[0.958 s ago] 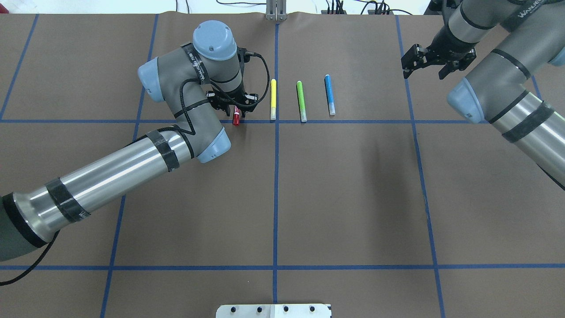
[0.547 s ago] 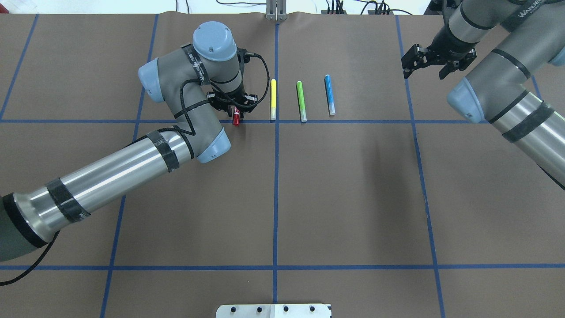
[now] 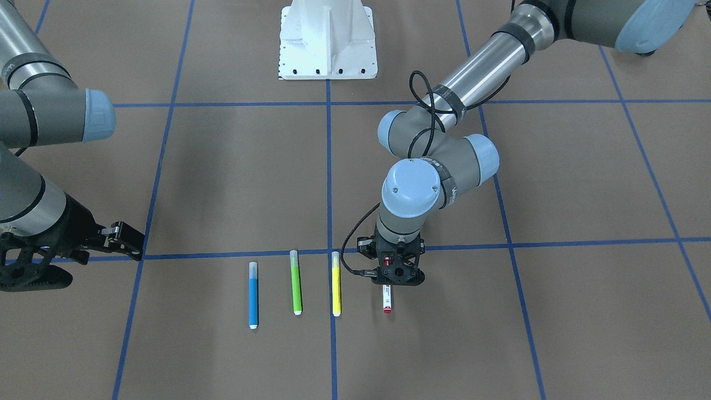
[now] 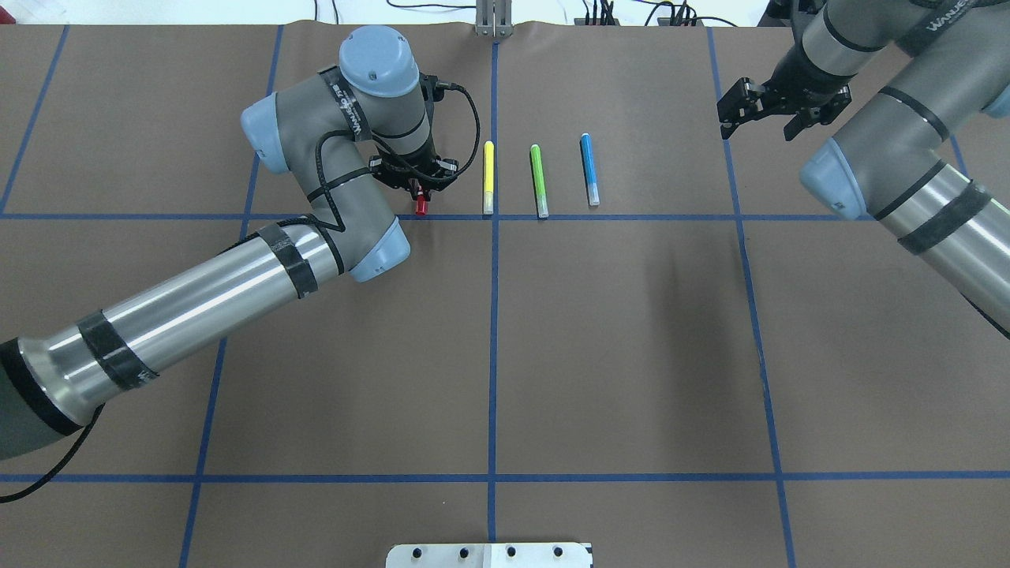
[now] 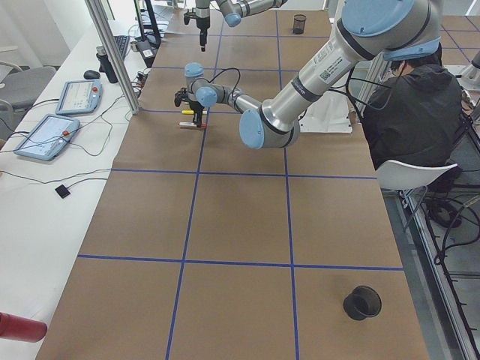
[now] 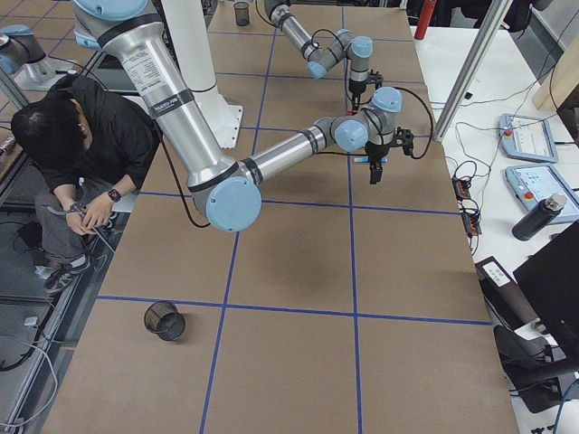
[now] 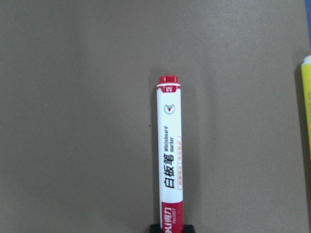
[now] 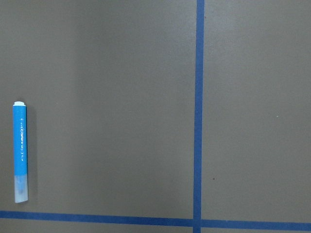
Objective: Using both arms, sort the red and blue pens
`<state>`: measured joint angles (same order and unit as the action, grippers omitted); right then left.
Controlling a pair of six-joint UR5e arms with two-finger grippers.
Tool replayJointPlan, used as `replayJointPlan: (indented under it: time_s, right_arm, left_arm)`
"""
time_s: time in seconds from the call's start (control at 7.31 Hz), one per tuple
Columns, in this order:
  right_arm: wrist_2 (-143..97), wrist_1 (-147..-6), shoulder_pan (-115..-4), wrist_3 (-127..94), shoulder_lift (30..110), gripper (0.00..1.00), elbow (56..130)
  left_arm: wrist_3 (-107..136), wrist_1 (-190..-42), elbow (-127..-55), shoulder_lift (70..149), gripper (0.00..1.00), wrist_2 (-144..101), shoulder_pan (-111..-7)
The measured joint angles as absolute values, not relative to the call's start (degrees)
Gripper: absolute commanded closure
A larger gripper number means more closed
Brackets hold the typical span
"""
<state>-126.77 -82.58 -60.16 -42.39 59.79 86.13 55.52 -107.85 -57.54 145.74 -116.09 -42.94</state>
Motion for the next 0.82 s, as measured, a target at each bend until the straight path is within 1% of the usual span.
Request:
replayJointPlan:
  time_s: [0.41, 0.55, 0.82]
  right_arm:
    - [-123.8, -80.9, -58.2, -44.9, 58.6, 0.02, 85.8]
    - [-120.8, -81.0, -56.1, -49.2, 56.0, 0.01, 84.4]
    - [-117.6, -81.2, -52.9, -54.3, 48.8, 0.01, 78.8]
  left_arm:
    - [55.4, -106.7, -58.4, 145.7, 1.00, -120.6, -48.5]
    - [55.1, -106.4, -58.5, 145.5, 1.00, -122.3, -50.3]
    - [52.9, -105.4, -58.6, 145.1, 1.00, -125.0, -53.9]
